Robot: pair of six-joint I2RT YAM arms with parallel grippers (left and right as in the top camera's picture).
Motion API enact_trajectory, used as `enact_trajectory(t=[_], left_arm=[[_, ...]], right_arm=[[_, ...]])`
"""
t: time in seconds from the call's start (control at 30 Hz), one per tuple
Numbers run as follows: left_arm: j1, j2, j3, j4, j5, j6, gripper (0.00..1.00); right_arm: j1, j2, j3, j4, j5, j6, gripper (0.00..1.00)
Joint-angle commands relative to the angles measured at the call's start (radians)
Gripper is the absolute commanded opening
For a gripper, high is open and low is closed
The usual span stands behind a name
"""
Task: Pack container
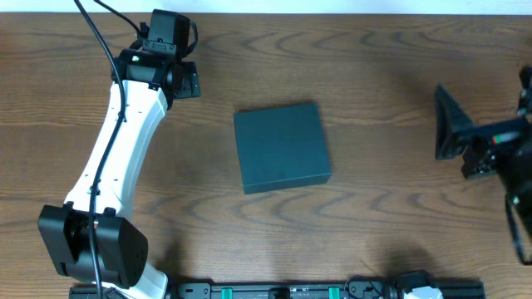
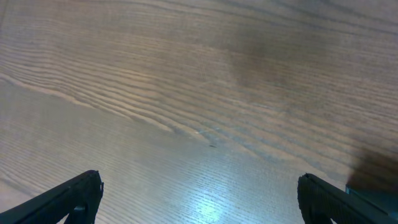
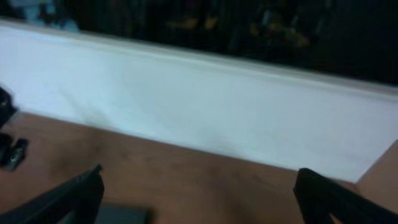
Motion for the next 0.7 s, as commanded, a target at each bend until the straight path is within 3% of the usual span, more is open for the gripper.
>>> enact_trajectory(t=[0.0, 0.37, 0.67], left_arm=[[0.003, 0.000, 0.011, 0.001, -0.012, 0.002, 0.99], [0.003, 0.000, 0.011, 0.001, -0.012, 0.002, 0.99], [0.003, 0.000, 0.011, 0.001, -0.012, 0.002, 0.99]], right_arm=[[-0.042, -0.123, -0.266, 0.127, 0.006, -0.023, 0.99], [-0.092, -0.623, -1.153, 0.695, -0.006, 0.079, 0.99], [-0.115, -0.853, -1.473, 0.805, -0.048, 0.098, 0.99]])
